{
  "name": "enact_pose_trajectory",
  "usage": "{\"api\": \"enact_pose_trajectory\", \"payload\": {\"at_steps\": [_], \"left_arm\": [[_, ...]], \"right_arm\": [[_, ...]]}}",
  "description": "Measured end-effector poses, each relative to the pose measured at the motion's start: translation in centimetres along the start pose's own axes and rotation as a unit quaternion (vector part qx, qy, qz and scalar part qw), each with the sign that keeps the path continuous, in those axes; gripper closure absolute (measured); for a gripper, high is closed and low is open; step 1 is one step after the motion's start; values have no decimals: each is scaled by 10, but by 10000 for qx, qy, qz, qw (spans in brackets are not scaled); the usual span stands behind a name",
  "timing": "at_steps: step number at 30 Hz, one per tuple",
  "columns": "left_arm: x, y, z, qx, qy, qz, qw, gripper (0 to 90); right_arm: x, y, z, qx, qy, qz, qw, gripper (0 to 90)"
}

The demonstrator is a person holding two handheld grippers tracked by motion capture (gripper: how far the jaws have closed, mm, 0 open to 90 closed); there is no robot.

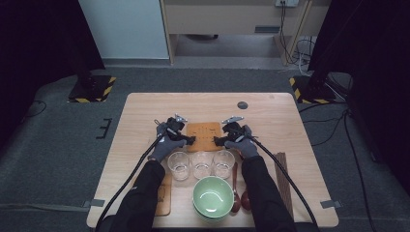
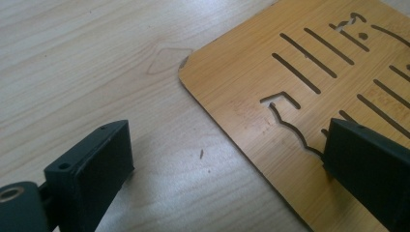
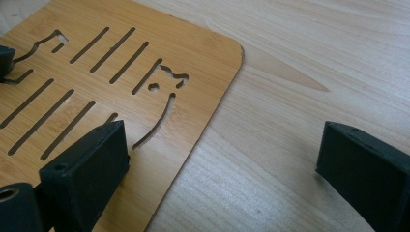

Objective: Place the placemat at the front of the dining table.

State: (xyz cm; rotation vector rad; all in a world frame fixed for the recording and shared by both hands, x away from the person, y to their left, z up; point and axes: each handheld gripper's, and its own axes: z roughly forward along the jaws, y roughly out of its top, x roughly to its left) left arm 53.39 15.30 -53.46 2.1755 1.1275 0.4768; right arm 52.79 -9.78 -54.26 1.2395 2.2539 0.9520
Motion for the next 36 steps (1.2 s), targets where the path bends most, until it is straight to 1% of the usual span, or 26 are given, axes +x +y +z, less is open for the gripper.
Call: {"api": "enact_pose_trajectory", "payload": {"at_steps": [2,3,5,6,11,13,16,19,21,26,30,36], "left_arm": [[1,2,1,-13,42,-5,10000,31],[2,2,3,-54,61,-59,9999,31],[4,1,5,-98,37,-194,9998,30],[5,0,6,-122,33,-218,9997,26],[6,1,9,-261,58,-231,9994,28],[6,1,9,-264,62,-234,9994,30],[8,2,10,-280,105,-299,9991,40],[10,4,12,-268,177,-268,9991,33],[9,7,14,-278,212,-243,9991,32],[8,9,16,-281,206,-233,9991,33],[8,10,17,-298,224,-199,9991,34],[8,10,17,-310,231,-204,9990,41]], "right_arm": [[-1,0,1,-34,-16,34,10000,45],[-1,0,2,-47,-29,49,10000,44],[-2,0,3,-86,-57,115,9999,44],[-2,0,3,-102,-67,132,9998,44],[-4,1,5,-114,-127,159,9997,44],[-5,2,5,-105,-146,191,9997,42],[-5,4,8,-113,-190,197,9996,42],[-4,6,10,-138,-245,166,9995,42],[-4,7,10,-142,-292,187,9993,42],[-8,7,11,-127,-336,249,9990,41],[-8,8,11,-139,-376,266,9988,42],[-8,8,11,-144,-420,272,9986,42]]}}
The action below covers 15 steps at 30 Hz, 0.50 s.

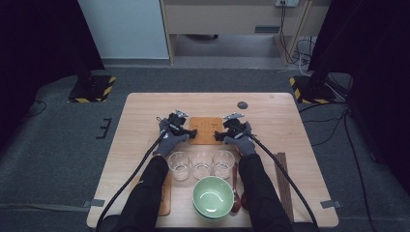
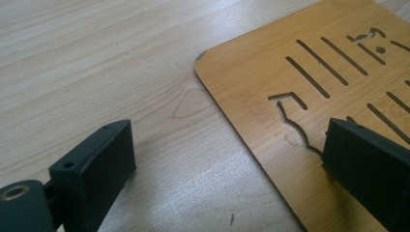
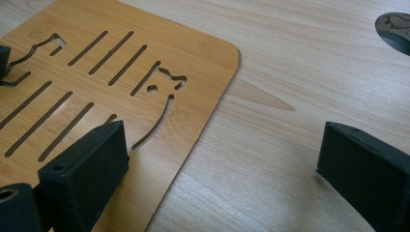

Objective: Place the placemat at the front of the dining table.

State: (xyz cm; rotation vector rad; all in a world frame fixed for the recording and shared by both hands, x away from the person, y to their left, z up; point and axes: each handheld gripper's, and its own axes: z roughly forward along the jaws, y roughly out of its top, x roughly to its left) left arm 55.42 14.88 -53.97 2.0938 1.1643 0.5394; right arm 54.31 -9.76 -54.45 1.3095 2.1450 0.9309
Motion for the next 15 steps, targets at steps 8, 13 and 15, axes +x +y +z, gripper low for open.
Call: {"api": "enact_pose_trajectory", "payload": {"at_steps": [8,13,15], "left_arm": [[0,0,0,-3,17,-37,10000,49],[0,1,0,-17,38,-51,10000,56],[-1,0,0,-22,18,-66,10000,65]], "right_arm": [[1,0,0,2,-40,50,10000,43],[1,0,0,8,-48,71,10000,42],[2,0,0,16,-60,104,9999,40]]}}
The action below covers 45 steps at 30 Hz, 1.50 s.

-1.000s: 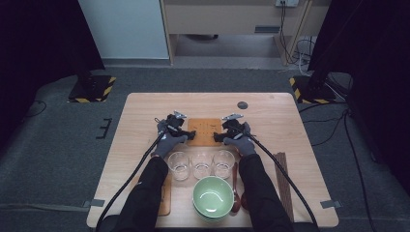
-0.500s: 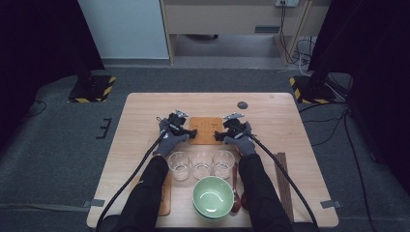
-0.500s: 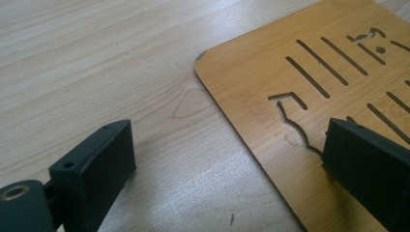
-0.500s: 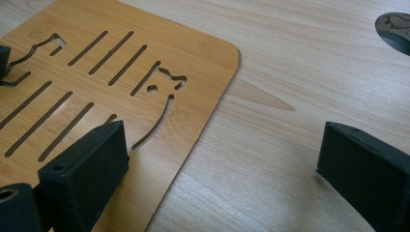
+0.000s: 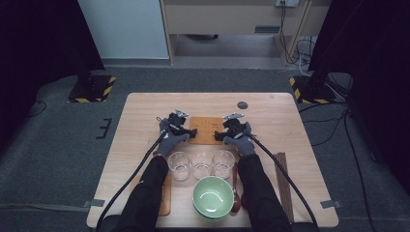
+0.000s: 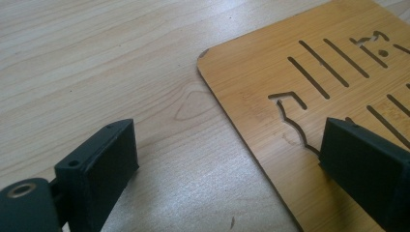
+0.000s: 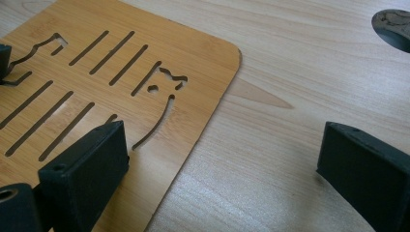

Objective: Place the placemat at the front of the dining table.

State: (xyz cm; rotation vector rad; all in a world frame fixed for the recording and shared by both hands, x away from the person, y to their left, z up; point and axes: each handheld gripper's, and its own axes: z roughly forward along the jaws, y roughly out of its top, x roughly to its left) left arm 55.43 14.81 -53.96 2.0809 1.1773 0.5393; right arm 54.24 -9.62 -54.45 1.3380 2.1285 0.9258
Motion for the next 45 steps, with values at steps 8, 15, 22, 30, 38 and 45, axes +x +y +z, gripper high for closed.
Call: {"api": "enact_pose_trajectory", "payload": {"at_steps": [8,15,22,30,38,45], "left_arm": [[-1,3,-5,-140,-178,-136,9997,88],[1,11,-19,-342,-138,-76,9993,93],[1,20,-41,-499,-74,75,9987,108],[-6,27,-76,-798,-82,243,9965,120],[-13,23,-103,-1012,-104,319,9943,131],[-15,11,-122,-1191,-78,206,9926,143]], "right_arm": [[0,0,-1,-34,-23,-55,10000,48],[0,0,-5,-288,65,46,9996,59],[-5,4,-17,-412,168,172,9989,67],[-14,8,-46,-606,317,179,9975,96],[-19,14,-86,-1036,435,42,9937,119],[-28,13,-116,-1468,547,285,9872,124]]}}
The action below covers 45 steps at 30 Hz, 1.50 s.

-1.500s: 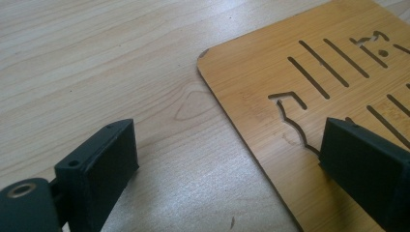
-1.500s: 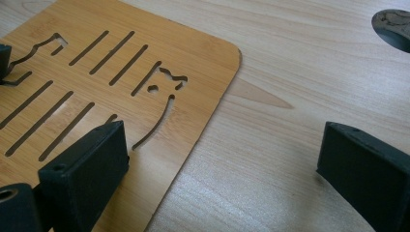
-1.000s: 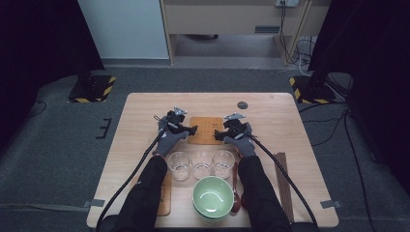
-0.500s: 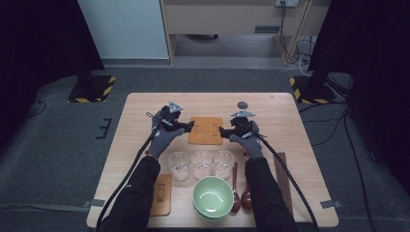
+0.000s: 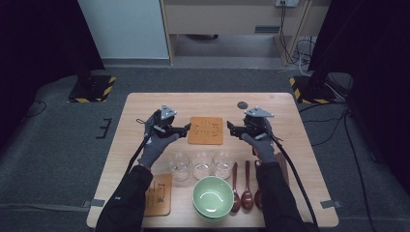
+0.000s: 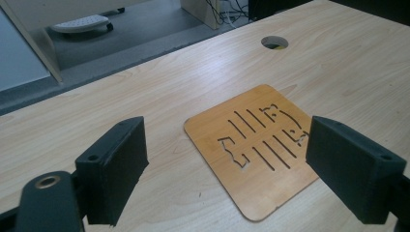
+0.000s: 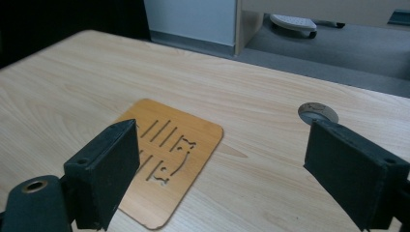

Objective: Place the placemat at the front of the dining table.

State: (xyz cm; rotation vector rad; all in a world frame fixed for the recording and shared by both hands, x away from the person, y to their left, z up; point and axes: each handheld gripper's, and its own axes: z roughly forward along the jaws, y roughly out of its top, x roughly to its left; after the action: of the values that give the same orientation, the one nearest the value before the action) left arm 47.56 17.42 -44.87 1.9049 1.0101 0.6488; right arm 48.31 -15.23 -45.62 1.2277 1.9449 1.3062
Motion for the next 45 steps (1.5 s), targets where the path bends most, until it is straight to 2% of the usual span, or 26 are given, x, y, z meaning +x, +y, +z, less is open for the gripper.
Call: {"api": "enact_pose_trajectory", "payload": {"at_steps": [5,6,11,15,18,20,24,26,28,32,34,39,41,43,45], "left_arm": [[1,-7,-12,-59,31,-148,9999,163],[0,-10,-15,-120,25,-231,9997,165],[-5,-16,-30,-288,1,-327,9990,164],[-11,-21,-46,-442,-15,-373,9983,162],[-15,-26,-55,-484,-38,-417,9979,168],[-18,-31,-62,-507,-14,-371,9980,172],[-25,-38,-75,-567,26,-279,9980,182],[-27,-40,-81,-666,2,-310,9973,188],[-30,-42,-86,-718,-5,-299,9970,195],[-35,-43,-93,-747,-55,-237,9969,209],[-39,-44,-97,-806,-94,-229,9964,210],[-47,-44,-106,-914,-206,-150,9955,211],[-50,-44,-110,-945,-276,-137,9950,214],[-53,-43,-113,-979,-315,-96,9946,218],[-56,-43,-117,-988,-314,-26,9946,221]], "right_arm": [[-4,1,-19,28,178,151,9997,108],[-5,0,-23,24,190,188,9996,107],[-11,-4,-45,-99,424,391,9983,51],[-11,-7,-61,-198,569,374,9975,49],[-8,-10,-73,-233,568,199,9979,44],[-7,-13,-82,-314,674,135,9971,50],[-5,-20,-96,-363,735,105,9966,92],[-4,-24,-103,-467,733,92,9962,103],[-3,-29,-110,-546,834,125,9949,110],[1,-31,-118,-497,833,-15,9953,118],[3,-30,-123,-549,920,28,9942,122],[9,-32,-135,-610,1087,-46,9922,137],[12,-35,-139,-639,1169,11,9911,148],[15,-38,-141,-593,1259,14,9903,152],[19,-40,-141,-530,1299,-85,9901,162]]}}
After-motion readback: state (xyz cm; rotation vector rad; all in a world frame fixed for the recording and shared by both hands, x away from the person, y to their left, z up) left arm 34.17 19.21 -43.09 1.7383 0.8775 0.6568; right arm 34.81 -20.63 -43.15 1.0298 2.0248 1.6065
